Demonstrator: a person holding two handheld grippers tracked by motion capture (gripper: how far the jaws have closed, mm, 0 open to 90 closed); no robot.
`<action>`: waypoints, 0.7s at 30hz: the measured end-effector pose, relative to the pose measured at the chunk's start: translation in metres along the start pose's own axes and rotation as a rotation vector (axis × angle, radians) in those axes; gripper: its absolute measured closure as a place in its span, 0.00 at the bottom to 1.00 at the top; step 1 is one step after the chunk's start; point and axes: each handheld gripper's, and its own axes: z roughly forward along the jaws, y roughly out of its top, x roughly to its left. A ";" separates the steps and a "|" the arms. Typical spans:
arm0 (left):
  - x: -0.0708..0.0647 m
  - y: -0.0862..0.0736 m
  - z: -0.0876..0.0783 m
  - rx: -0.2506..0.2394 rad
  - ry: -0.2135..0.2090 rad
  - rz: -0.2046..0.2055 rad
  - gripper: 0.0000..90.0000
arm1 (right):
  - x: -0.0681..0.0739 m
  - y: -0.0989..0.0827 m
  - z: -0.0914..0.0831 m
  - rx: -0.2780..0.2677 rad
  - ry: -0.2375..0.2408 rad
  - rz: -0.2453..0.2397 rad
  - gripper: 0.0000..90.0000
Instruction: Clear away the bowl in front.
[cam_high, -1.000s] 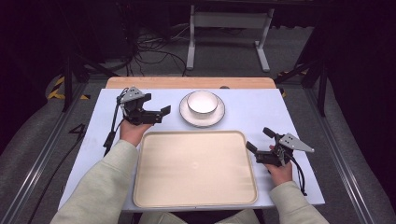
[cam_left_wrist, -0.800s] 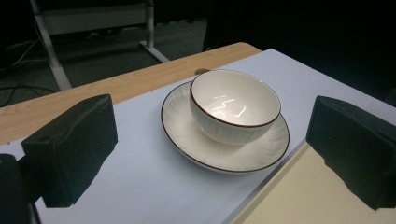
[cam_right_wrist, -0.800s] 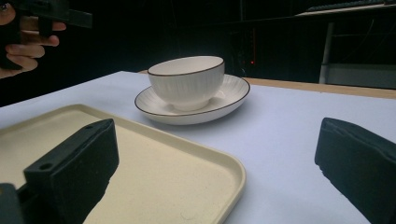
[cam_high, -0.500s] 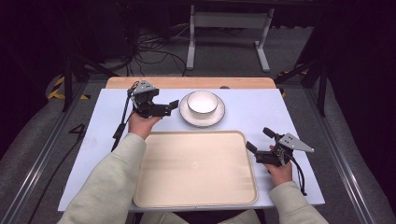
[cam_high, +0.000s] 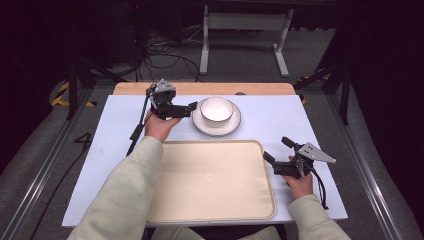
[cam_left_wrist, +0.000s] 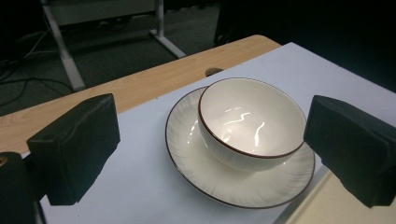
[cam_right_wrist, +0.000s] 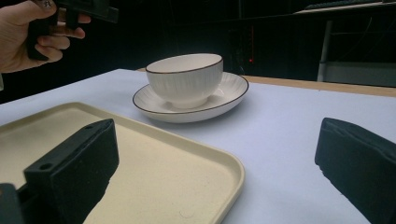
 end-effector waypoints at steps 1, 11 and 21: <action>0.000 0.001 0.002 0.004 0.002 0.005 0.06 | 0.000 0.000 0.000 0.001 0.000 0.001 0.00; -0.009 0.013 0.025 0.101 0.024 0.045 0.09 | 0.000 0.000 0.000 0.004 -0.002 0.003 0.00; -0.010 0.023 0.042 0.149 0.043 -0.005 0.15 | -0.001 0.000 0.000 0.001 0.011 0.023 0.00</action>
